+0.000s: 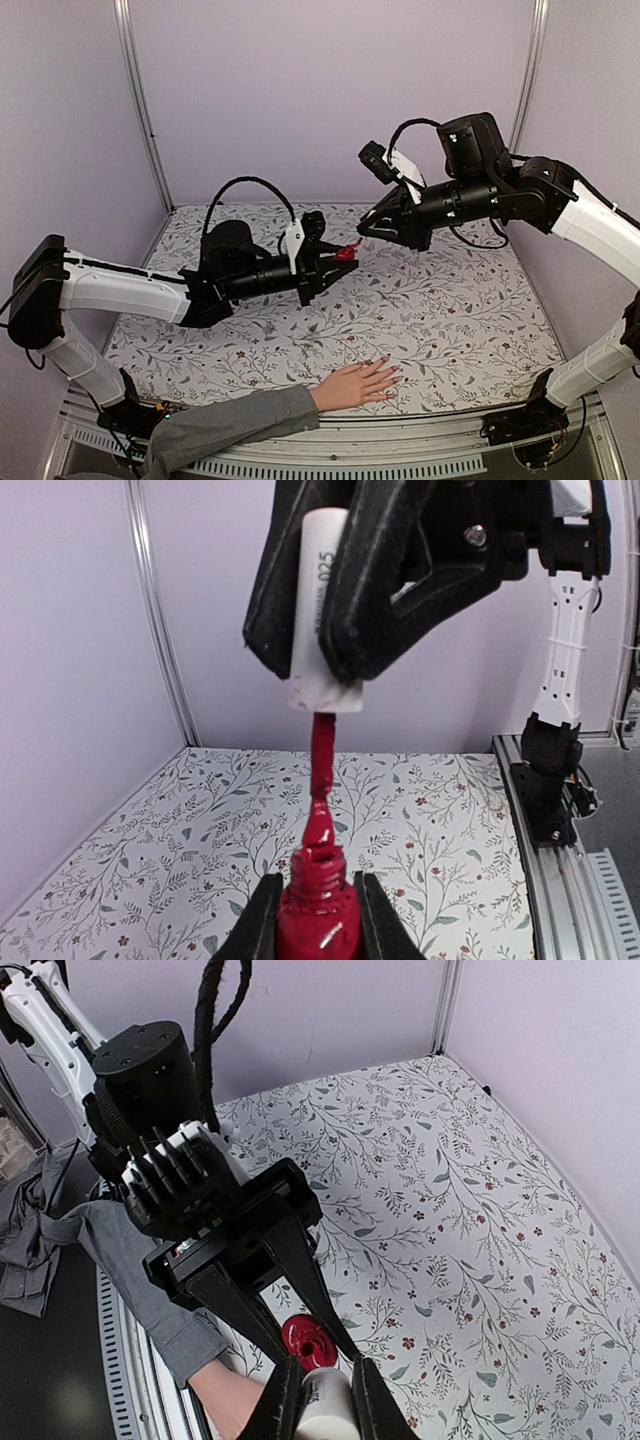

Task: Paint the nails
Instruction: Paint the nail polish on the nail.

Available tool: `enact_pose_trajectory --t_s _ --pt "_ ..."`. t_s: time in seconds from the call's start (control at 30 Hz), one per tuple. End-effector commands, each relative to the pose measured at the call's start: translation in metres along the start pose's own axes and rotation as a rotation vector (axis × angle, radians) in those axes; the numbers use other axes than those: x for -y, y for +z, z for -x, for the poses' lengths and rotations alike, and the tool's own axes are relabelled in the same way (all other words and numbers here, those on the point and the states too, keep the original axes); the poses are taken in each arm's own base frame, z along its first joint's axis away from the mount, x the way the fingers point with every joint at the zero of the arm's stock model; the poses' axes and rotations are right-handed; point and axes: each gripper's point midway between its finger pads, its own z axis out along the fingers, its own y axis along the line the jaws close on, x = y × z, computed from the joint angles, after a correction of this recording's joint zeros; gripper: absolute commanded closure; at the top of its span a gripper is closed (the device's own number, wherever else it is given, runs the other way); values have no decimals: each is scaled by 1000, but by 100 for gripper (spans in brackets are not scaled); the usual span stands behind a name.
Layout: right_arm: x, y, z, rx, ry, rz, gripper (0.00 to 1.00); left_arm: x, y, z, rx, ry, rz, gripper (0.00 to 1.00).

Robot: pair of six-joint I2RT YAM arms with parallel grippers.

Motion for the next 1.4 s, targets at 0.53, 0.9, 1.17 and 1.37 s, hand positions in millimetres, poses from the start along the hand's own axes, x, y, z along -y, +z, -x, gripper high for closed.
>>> enact_pose_trajectory --t_s 0.53,0.9,1.17,1.37 --pt "-5 -25 -38 53 203 -45 100 -10 -8 8 43 -17 43 100" --pt "-18 -21 -111 58 409 -17 100 -26 -14 4 39 -35 90 100" --pt "-24 -12 -185 -42 529 -41 100 -30 -11 0 30 -47 92 100" --pt "-24 -8 -218 -109 559 -79 100 -33 -8 -1 19 -46 98 100"
